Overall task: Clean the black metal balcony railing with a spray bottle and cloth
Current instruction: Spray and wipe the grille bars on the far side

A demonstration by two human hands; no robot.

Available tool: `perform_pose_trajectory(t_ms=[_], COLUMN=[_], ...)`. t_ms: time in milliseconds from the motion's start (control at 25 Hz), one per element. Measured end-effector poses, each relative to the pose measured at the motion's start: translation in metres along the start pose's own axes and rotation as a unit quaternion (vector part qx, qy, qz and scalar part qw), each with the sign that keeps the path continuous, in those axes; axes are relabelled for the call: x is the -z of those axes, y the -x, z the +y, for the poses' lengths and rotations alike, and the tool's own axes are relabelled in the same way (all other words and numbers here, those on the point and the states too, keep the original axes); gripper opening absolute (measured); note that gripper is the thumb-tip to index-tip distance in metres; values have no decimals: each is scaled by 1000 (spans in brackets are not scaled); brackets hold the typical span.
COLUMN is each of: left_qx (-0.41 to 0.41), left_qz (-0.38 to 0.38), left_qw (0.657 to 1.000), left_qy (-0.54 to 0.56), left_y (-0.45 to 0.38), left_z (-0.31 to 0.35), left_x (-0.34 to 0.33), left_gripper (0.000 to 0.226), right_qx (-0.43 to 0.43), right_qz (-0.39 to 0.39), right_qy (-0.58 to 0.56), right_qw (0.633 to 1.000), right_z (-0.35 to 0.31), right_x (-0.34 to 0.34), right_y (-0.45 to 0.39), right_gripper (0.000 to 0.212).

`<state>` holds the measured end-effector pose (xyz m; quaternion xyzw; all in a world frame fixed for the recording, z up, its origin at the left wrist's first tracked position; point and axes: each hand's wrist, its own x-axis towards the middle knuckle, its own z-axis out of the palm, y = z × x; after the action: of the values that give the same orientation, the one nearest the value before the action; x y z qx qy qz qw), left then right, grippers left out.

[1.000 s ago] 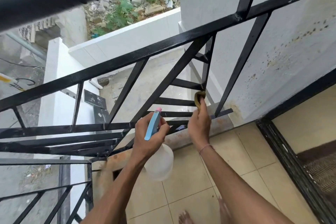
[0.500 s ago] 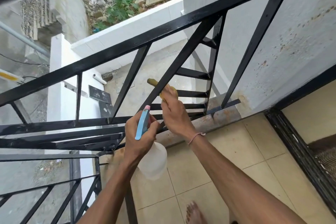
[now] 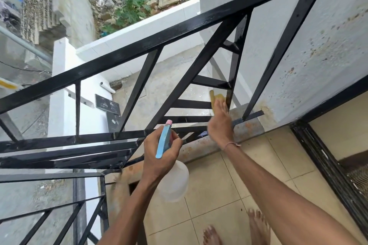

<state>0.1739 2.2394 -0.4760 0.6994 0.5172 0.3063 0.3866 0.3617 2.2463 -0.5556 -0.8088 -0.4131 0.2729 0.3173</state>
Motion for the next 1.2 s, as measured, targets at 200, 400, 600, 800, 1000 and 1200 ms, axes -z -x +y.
perform_pose_trajectory(t_ms=[200, 400, 600, 800, 1000, 1200], left_qx=[9, -5, -14, 0, 20, 34], left_qz=[18, 4, -7, -1, 42, 32], left_qw=[1000, 1000, 999, 999, 999, 999], left_qy=[8, -31, -35, -47, -5, 27], left_y=[8, 12, 11, 7, 9, 18], left_z=[-9, -11, -17, -36, -54, -65], left_x=[5, 9, 1, 8, 19, 20], left_gripper=[17, 5, 9, 8, 19, 20], right_qx=[175, 336, 17, -76, 134, 309], right_qz=[-22, 11, 18, -48, -92, -99], right_qy=[-123, -33, -113, -92, -145, -89], right_qw=[977, 941, 993, 992, 976, 942], right_z=[-87, 1, 27, -5, -66, -42], right_x=[-10, -10, -43, -80, -77, -77], right_y=[51, 57, 50, 27, 50, 50], right_gripper=[76, 73, 69, 63, 57, 80])
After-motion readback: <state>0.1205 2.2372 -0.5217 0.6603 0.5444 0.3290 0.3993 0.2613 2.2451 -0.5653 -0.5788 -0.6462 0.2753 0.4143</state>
